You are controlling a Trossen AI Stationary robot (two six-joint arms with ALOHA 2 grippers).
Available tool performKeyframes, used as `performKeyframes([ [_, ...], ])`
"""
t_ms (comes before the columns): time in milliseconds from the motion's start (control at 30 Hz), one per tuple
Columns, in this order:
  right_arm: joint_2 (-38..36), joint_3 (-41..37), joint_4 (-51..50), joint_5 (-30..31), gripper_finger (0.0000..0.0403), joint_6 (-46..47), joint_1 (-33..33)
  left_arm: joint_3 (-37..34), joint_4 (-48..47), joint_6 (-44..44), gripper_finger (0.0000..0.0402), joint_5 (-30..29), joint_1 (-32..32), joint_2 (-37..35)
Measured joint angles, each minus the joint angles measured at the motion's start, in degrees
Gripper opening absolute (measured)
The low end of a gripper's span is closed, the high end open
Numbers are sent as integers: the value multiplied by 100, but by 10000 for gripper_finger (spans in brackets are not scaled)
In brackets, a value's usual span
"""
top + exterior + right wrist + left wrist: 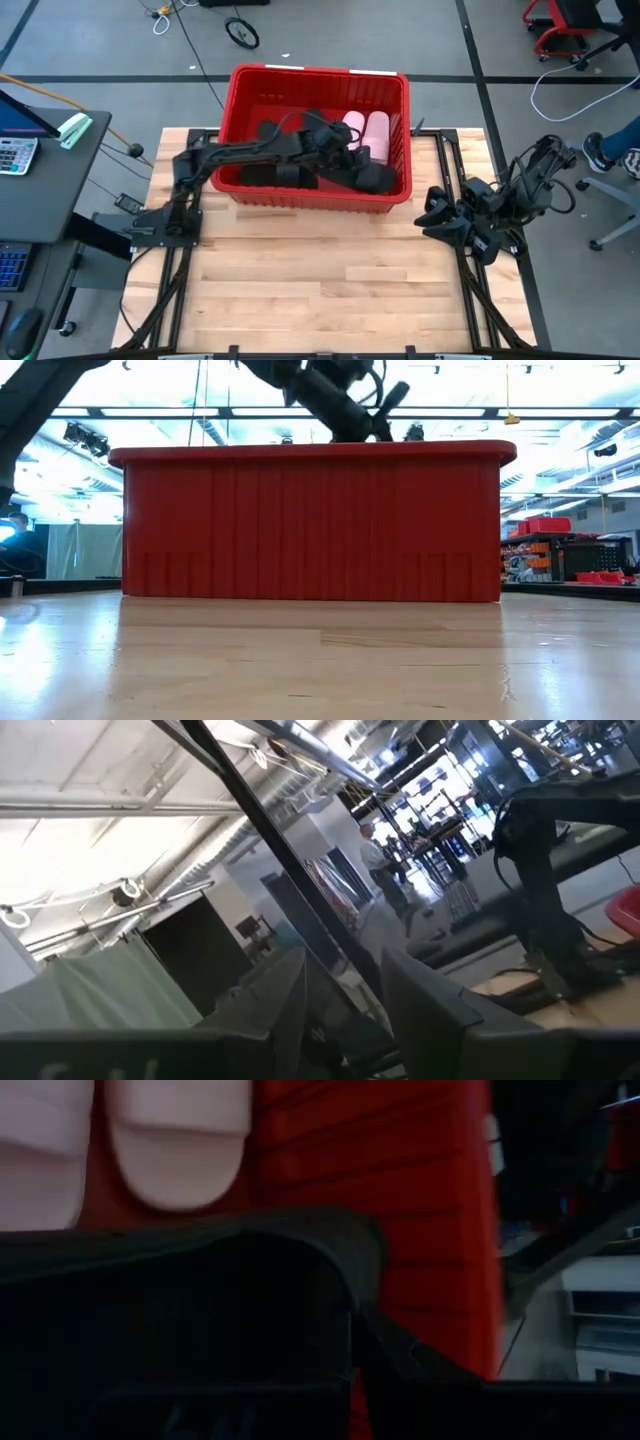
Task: Pick and place slides into bin
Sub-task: Put the black slide into the red bin
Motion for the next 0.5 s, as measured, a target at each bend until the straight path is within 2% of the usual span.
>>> performKeyframes([
  [333, -121, 0, -624, -6, 139, 203, 0, 13, -275, -1138, 59, 93, 33, 477],
  [500, -112, 0, -706, -105, 139, 213, 0, 7, -718, -939, 98, 91, 56, 505],
])
